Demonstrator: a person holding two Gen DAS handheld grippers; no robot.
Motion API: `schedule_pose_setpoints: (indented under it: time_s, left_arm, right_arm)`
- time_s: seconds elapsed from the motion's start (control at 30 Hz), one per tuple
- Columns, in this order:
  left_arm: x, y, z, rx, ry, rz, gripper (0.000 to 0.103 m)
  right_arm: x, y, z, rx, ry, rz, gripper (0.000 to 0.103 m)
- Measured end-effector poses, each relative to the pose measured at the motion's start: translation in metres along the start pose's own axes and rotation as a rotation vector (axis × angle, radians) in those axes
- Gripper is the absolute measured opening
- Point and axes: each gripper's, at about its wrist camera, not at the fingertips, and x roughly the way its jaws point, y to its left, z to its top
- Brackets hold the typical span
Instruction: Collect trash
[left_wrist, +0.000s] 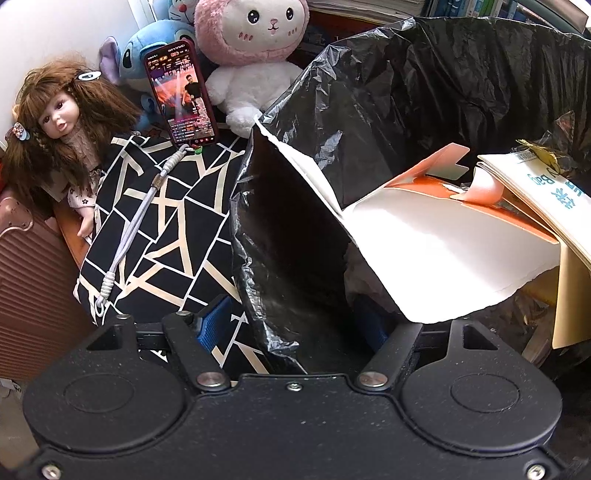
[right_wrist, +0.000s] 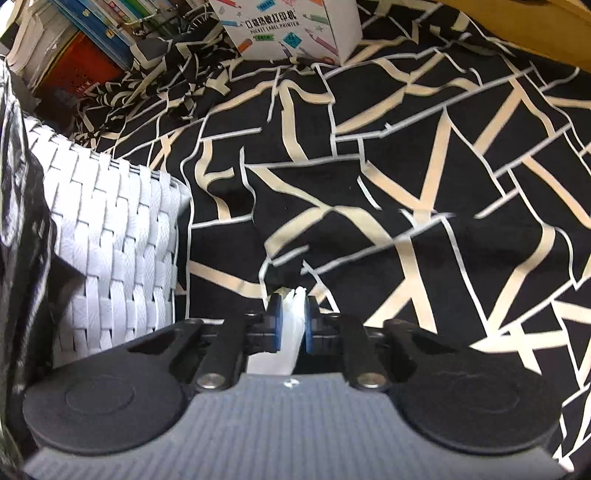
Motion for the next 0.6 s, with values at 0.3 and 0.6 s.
schedule_pose_setpoints:
  time_s: [0.3, 0.6]
  left_arm:
    - [0.001, 0.0, 0.0, 0.016, -0.001, -0.005, 0.072]
    - [-0.003, -0.012, -0.003, 0.061, -0.011, -0.038, 0.058]
  right_arm:
    - [-0.025, -0.011, -0.009, 0.035, -0.053, 0.017, 0.006]
    - [-0.07, -0.021, -0.02, 0.046, -0.138, -0.004, 0.003]
